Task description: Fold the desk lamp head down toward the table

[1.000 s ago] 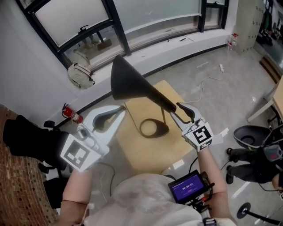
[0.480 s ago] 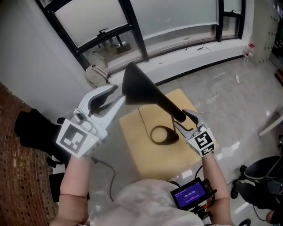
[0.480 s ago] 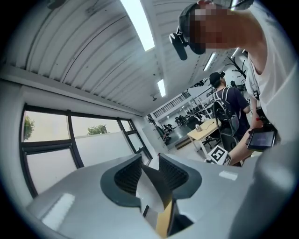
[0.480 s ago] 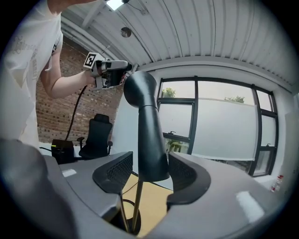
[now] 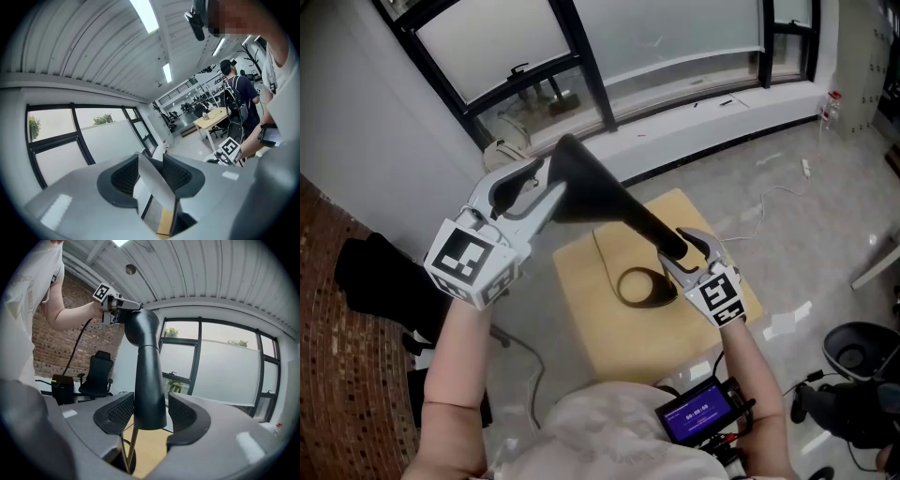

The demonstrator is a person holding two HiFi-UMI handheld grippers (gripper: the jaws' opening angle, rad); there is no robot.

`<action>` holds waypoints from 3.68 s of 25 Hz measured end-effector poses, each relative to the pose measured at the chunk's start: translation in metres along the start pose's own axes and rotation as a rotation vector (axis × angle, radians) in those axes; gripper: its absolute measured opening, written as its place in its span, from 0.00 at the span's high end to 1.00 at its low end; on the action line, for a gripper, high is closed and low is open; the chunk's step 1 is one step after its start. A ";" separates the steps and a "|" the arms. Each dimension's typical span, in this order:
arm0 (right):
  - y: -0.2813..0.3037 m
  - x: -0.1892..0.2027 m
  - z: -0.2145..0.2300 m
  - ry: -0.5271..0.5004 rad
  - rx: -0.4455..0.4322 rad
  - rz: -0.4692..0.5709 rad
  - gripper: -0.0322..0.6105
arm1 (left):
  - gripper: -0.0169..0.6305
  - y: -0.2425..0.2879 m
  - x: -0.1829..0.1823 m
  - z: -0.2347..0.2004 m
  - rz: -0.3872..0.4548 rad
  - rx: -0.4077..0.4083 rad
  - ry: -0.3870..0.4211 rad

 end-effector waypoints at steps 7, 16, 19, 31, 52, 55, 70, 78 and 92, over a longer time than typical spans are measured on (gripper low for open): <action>0.005 0.000 0.000 -0.057 0.016 -0.057 0.59 | 0.70 0.016 -0.006 0.003 -0.042 -0.010 0.073; 0.004 0.004 0.002 -0.085 0.034 -0.055 0.59 | 0.70 0.036 -0.005 0.006 -0.077 -0.045 0.050; 0.006 0.001 0.000 -0.092 0.025 -0.053 0.59 | 0.70 0.038 -0.008 0.002 -0.081 -0.068 0.053; 0.009 -0.004 0.001 -0.104 0.016 -0.087 0.59 | 0.73 0.039 -0.008 -0.003 -0.047 -0.096 0.024; 0.011 -0.004 0.005 -0.120 -0.001 -0.159 0.59 | 0.74 0.038 0.000 -0.007 0.015 -0.074 -0.034; 0.006 -0.001 0.004 -0.125 0.001 -0.187 0.59 | 0.73 0.038 0.004 -0.005 0.034 -0.064 -0.057; 0.005 -0.004 0.002 -0.197 0.003 -0.312 0.59 | 0.73 0.025 0.040 -0.020 0.120 -0.054 -0.198; 0.003 -0.004 0.002 -0.224 0.015 -0.372 0.60 | 0.73 0.021 0.055 -0.023 0.142 -0.049 -0.241; -0.007 -0.013 0.006 -0.297 0.021 -0.478 0.60 | 0.72 0.016 0.089 -0.027 0.139 -0.055 -0.354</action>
Point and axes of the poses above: the fingertips, and each gripper's own axes: y forward along the fingers, z to its right, x out of its underside, the point moved 4 cm from there along -y, backward along the fingers, and after that the axes turned 3 degrees about -x, right-handed, at the moved point
